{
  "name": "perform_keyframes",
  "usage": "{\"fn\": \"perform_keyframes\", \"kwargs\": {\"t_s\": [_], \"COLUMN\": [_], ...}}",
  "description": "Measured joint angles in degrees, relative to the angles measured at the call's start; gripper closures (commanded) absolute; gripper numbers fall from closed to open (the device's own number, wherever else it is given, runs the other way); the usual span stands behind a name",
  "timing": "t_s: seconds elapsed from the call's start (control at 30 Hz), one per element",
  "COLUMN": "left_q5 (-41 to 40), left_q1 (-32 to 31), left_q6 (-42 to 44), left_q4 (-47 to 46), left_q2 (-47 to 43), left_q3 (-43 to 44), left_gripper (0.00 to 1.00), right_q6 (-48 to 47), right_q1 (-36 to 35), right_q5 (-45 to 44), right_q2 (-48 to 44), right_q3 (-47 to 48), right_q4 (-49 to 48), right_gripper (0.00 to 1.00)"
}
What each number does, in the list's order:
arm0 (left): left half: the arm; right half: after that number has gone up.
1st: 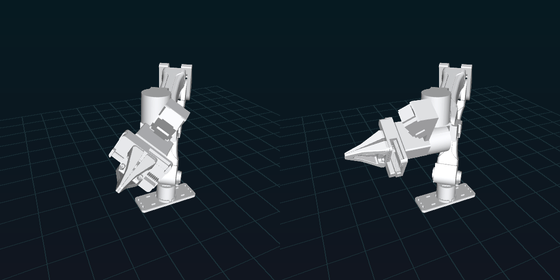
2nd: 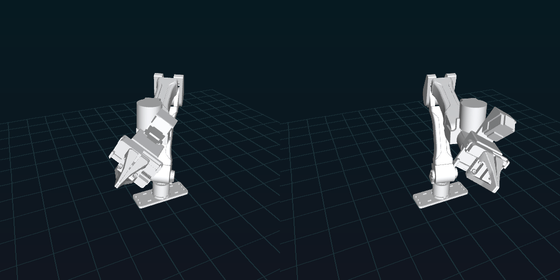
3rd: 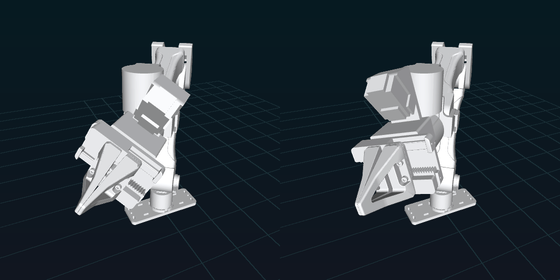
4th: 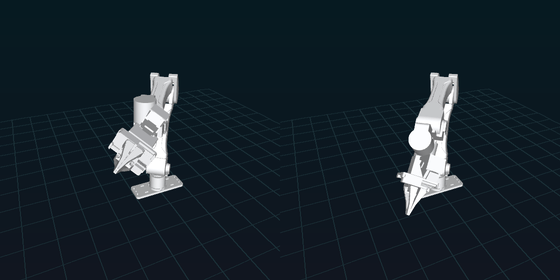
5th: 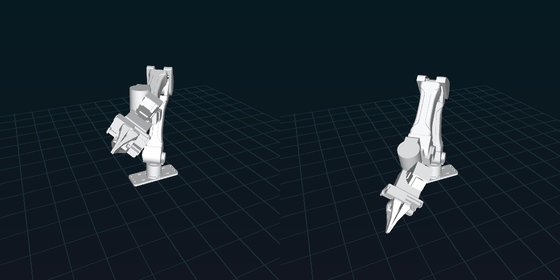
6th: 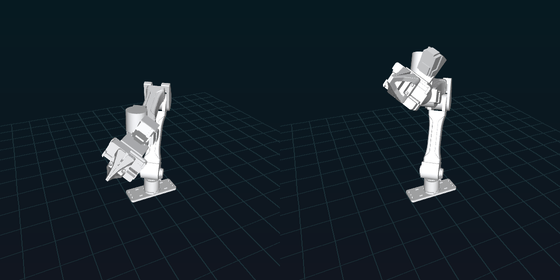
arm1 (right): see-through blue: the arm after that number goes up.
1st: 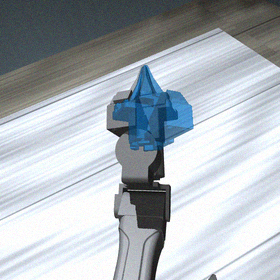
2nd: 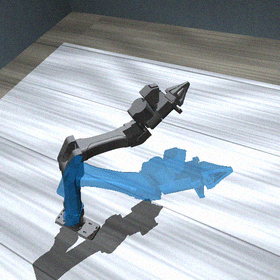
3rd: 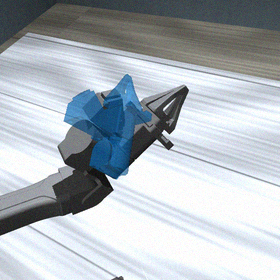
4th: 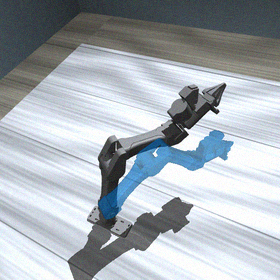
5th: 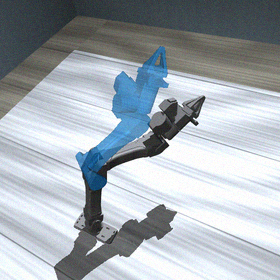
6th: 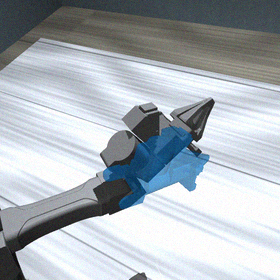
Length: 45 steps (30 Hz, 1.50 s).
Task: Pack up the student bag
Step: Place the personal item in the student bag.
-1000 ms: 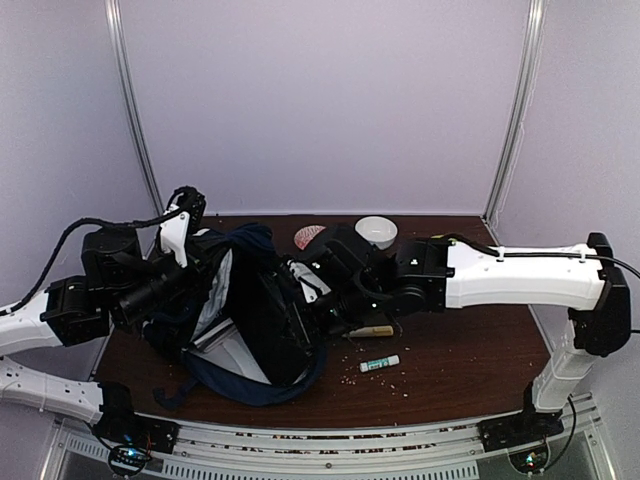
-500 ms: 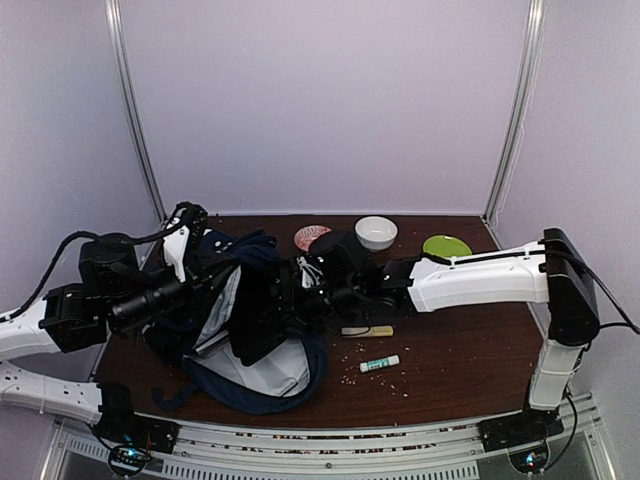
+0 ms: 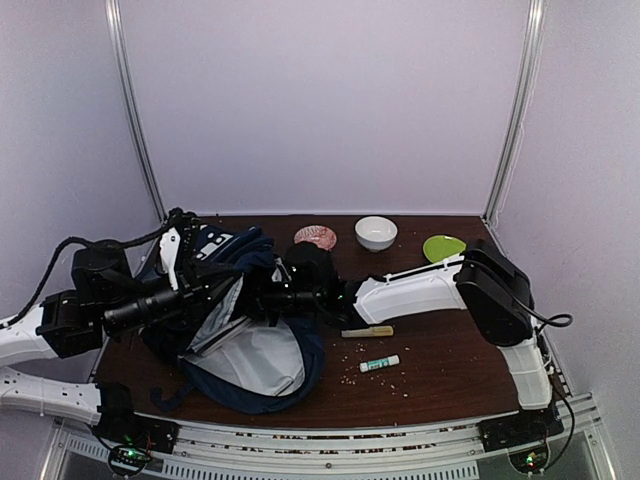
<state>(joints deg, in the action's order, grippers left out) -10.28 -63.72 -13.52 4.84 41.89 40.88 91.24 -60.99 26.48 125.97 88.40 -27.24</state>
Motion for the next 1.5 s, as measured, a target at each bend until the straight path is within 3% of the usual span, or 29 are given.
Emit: {"fn": "perform_keyframes", "kwargs": {"t_s": [0.23,0.63,0.9,0.93,1.03,1.1,1.17,1.27,1.5], "left_q5": [0.66,0.50,1.53,1.33,0.09,-0.92,-1.90,-3.06,-4.13], "left_q1": [0.04,0.04,0.61,0.76,1.11,1.16,1.11,0.98,0.48], "left_q6": [-1.05,-2.56,-9.40,-10.40,-12.26,-12.59,-12.59,-12.94,-14.88], "left_q4": [0.24,9.03,3.80,2.16,-0.57,-1.20,-1.84,-4.76,-10.23], "left_q2": [-0.61,-0.48,3.93,4.48,5.79,6.38,6.43,6.08,6.71], "left_q3": [-0.20,4.04,2.71,1.75,-0.17,-0.39,-0.39,-1.18,-1.60], "left_gripper": [1.00,1.00,1.00,1.00,1.00,1.00,1.00,1.00,1.00], "right_q6": [3.87,4.52,3.69,3.32,2.60,2.38,1.90,0.72,-4.13], "right_q1": [-0.15,-1.09,-1.73,-1.73,-1.70,-1.70,-1.70,-1.57,-0.15], "right_q5": [-2.95,-9.22,-15.41,-15.82,-15.89,-15.56,-15.65,-16.15,-14.36], "right_q2": [3.69,5.44,12.13,13.73,17.99,19.06,18.78,16.04,8.72], "right_q3": [2.75,5.90,14.91,17.53,24.02,24.87,23.37,17.77,10.54], "right_q4": [-4.72,-2.93,-1.46,-0.66,0.70,-0.02,-1.64,-3.58,-2.32], "right_gripper": [1.00,1.00,1.00,0.96,0.67,0.47,0.34,0.24,0.21]}}
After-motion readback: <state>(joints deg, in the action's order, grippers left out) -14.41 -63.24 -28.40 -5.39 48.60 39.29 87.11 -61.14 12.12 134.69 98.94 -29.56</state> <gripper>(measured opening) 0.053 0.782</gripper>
